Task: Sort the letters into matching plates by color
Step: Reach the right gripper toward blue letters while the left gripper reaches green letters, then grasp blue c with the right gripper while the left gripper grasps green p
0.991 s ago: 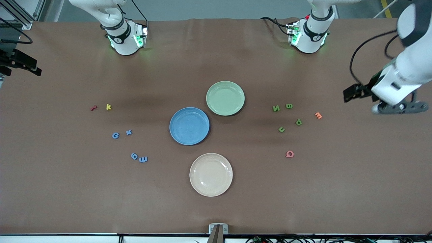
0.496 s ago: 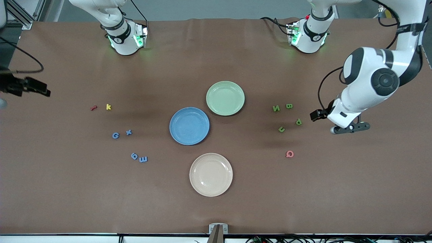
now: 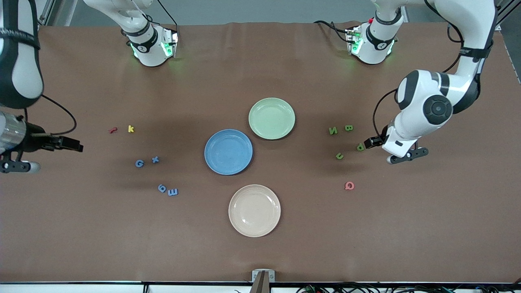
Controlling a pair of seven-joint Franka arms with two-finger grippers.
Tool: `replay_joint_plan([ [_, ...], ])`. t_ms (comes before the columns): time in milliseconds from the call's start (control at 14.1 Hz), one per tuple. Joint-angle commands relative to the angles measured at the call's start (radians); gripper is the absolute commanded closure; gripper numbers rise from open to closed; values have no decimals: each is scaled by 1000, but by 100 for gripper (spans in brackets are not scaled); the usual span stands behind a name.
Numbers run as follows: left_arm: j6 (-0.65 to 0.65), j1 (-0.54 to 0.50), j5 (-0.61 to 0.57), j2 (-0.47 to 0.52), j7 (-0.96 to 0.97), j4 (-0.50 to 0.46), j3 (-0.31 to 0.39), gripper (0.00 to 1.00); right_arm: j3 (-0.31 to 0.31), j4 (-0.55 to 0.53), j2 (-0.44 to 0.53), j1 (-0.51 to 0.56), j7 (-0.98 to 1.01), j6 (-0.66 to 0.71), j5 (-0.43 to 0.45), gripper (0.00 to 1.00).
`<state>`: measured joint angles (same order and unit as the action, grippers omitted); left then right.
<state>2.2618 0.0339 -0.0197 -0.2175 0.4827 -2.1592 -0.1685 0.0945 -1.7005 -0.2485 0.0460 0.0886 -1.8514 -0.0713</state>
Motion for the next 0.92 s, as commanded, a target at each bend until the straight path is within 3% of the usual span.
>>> replay_joint_plan([
  [0, 91, 1, -11, -32, 31, -39, -2, 20, -6, -118, -24, 3, -3, -187, -25, 0],
  [354, 177, 1, -11, -109, 86, -59, -2, 27, -7, -183, -132, -38, -13, -362, -25, 28],
  [566, 219, 3, -11, -151, 93, -59, -2, 30, -7, -289, -164, -70, -29, -565, -25, 28],
  [850, 219, 11, -11, -177, 96, -54, -2, 34, -9, -373, -186, -87, -76, -689, -25, 28],
])
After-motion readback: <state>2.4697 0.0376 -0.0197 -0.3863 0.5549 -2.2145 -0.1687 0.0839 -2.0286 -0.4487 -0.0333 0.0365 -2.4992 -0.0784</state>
